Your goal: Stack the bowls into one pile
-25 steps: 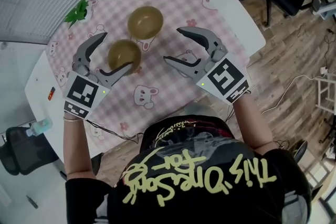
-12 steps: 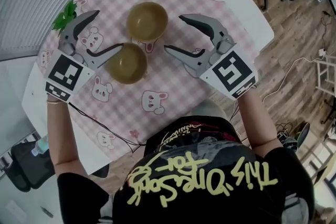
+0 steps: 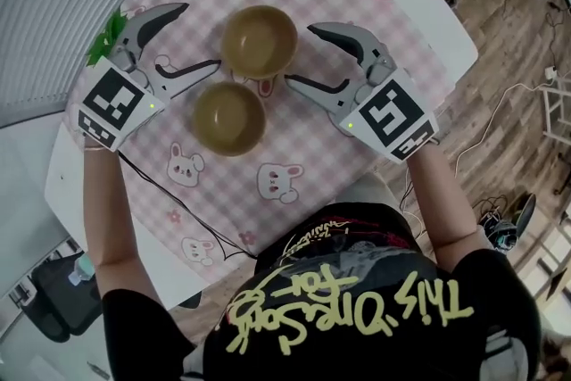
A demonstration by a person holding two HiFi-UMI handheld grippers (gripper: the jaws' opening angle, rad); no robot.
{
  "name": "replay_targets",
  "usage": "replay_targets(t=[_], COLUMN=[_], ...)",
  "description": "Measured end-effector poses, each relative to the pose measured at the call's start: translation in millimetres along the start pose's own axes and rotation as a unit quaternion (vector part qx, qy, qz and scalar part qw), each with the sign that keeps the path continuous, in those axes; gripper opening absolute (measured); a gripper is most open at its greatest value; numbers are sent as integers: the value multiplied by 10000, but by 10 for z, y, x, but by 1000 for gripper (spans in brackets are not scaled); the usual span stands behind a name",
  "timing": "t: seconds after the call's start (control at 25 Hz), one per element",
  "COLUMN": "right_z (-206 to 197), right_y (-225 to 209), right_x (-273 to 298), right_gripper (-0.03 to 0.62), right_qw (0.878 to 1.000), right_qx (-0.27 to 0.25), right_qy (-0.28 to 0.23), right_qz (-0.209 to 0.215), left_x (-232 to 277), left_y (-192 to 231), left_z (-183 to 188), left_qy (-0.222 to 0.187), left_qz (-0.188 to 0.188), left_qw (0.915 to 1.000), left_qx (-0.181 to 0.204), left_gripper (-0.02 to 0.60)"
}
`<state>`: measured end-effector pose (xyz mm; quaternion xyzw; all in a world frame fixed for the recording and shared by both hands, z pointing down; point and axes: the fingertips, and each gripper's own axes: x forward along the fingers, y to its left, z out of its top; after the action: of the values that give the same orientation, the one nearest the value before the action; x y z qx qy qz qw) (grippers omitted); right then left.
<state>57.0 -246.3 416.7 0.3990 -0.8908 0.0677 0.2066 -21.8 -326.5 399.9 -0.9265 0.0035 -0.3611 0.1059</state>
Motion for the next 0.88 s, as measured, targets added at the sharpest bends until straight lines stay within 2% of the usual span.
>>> replay_targets(t=[0.08, 0.28, 0.44, 0.64, 0.88], right_z=[-12, -57, -93, -154, -181], right_y=[3, 18, 47, 53, 42], right_x=[35, 130, 194, 259, 307], right_gripper=[308, 308, 308, 308, 308], right_qw=[10000, 9999, 9998, 9993, 9992], right_qx=[19, 29, 39, -71, 43], right_qy=[19, 105, 185, 365, 403], right_qz=[-15, -3, 22, -3, -63], left_x=[79, 218, 319, 414, 502], left_y=[-31, -132, -176, -235, -289], left_z=[-64, -266, -358, -297, -303], left_qy=[86, 396, 597, 475, 479], left_qz=[-119, -478, -616, -848, -1106], left_qw=[9999, 9977, 9949, 9942, 9925], left_qx=[74, 253, 524, 455, 215], left_gripper=[377, 379, 382, 387, 387])
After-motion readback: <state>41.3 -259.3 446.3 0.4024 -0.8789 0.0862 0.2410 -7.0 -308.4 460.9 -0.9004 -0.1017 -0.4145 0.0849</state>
